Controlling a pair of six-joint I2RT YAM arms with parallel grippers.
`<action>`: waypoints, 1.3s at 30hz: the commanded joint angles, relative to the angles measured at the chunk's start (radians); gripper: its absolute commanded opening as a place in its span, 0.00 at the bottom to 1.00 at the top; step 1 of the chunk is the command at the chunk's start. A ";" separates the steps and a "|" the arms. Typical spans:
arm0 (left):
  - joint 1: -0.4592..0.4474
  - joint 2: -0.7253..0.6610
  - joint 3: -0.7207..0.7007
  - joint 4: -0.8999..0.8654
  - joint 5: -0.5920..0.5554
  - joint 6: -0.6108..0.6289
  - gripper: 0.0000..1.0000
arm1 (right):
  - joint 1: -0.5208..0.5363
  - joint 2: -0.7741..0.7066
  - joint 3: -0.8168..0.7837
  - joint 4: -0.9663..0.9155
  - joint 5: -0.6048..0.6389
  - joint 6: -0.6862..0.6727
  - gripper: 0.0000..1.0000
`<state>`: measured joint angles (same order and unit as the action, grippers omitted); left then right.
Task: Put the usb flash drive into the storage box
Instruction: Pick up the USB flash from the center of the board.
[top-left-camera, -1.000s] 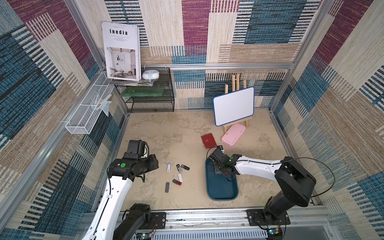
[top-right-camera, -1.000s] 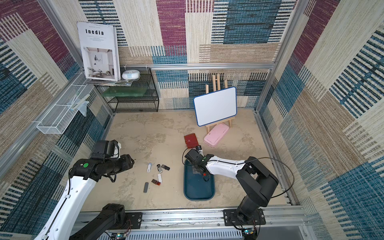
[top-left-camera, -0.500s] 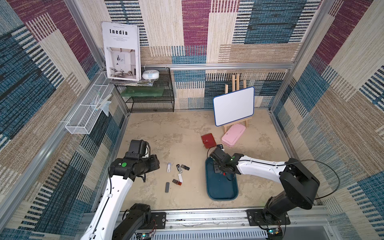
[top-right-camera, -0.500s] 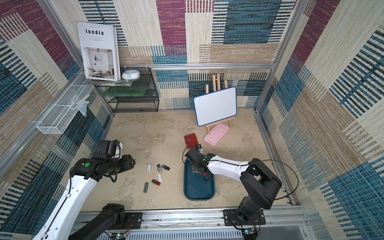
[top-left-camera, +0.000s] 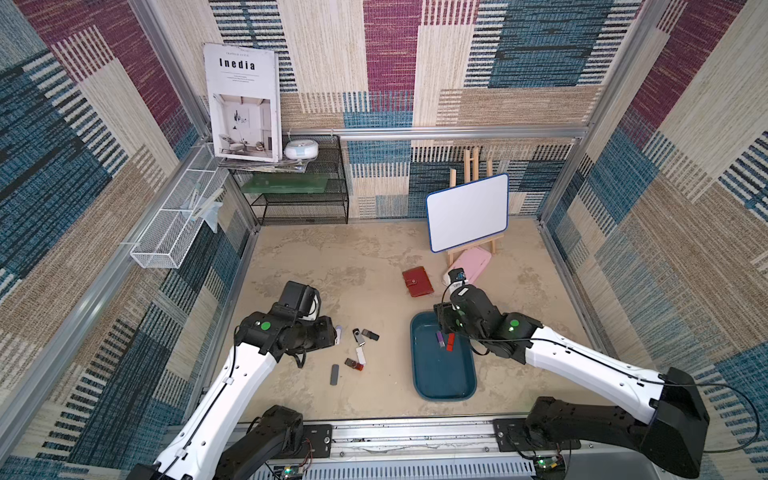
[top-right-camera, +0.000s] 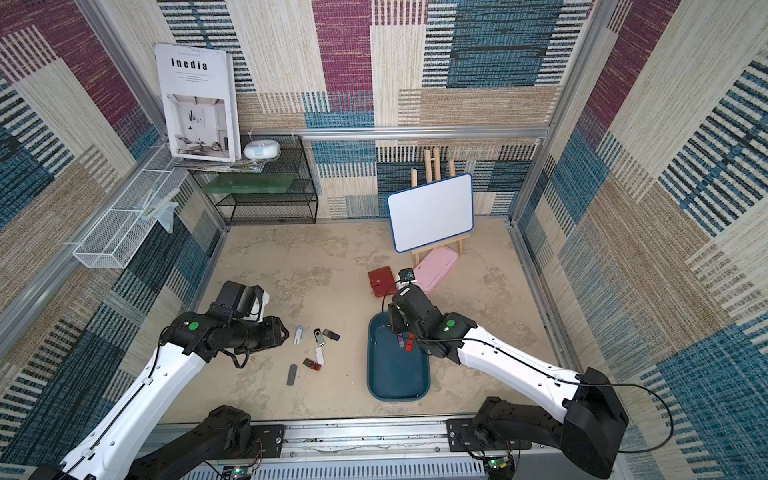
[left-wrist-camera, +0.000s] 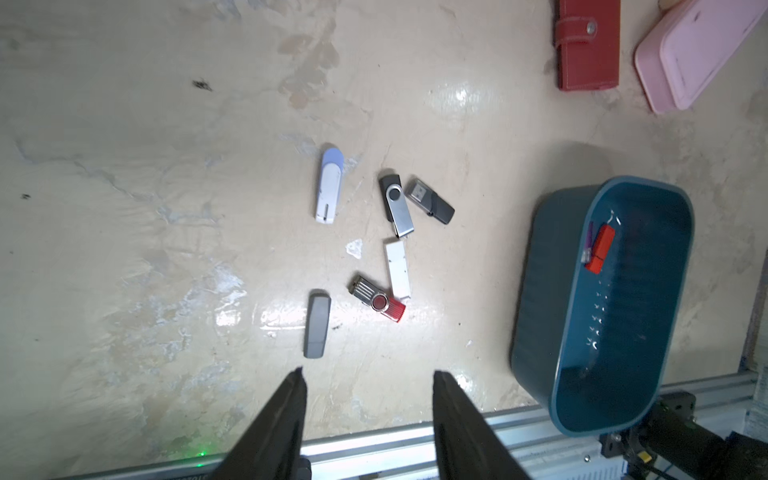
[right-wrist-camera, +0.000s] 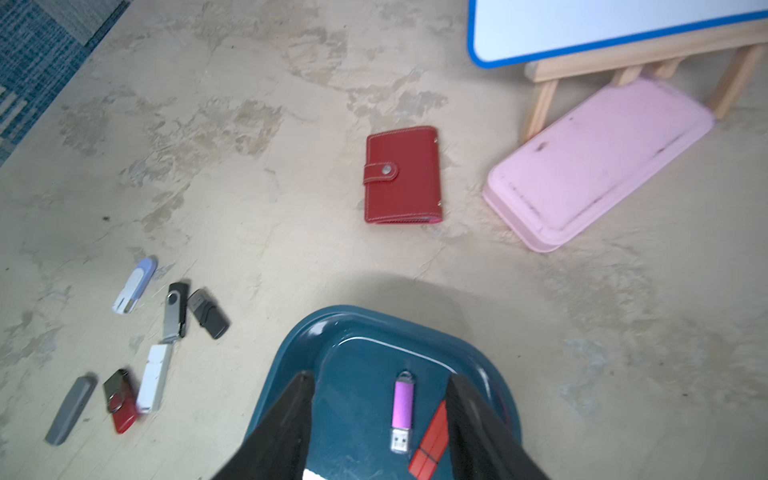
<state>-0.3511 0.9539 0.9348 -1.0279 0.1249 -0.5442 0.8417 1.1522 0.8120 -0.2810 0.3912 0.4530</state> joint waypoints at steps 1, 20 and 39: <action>-0.081 -0.009 -0.060 0.031 -0.063 -0.132 0.54 | -0.017 -0.033 -0.050 0.119 0.099 -0.077 0.57; -0.200 0.186 -0.297 0.242 -0.183 -0.241 0.49 | -0.099 -0.111 -0.254 0.309 0.120 -0.048 0.57; -0.199 0.320 -0.357 0.311 -0.185 -0.252 0.40 | -0.101 -0.085 -0.266 0.318 0.115 -0.041 0.57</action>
<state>-0.5510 1.2617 0.5835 -0.7319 -0.0532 -0.7967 0.7414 1.0622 0.5426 0.0196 0.4961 0.4042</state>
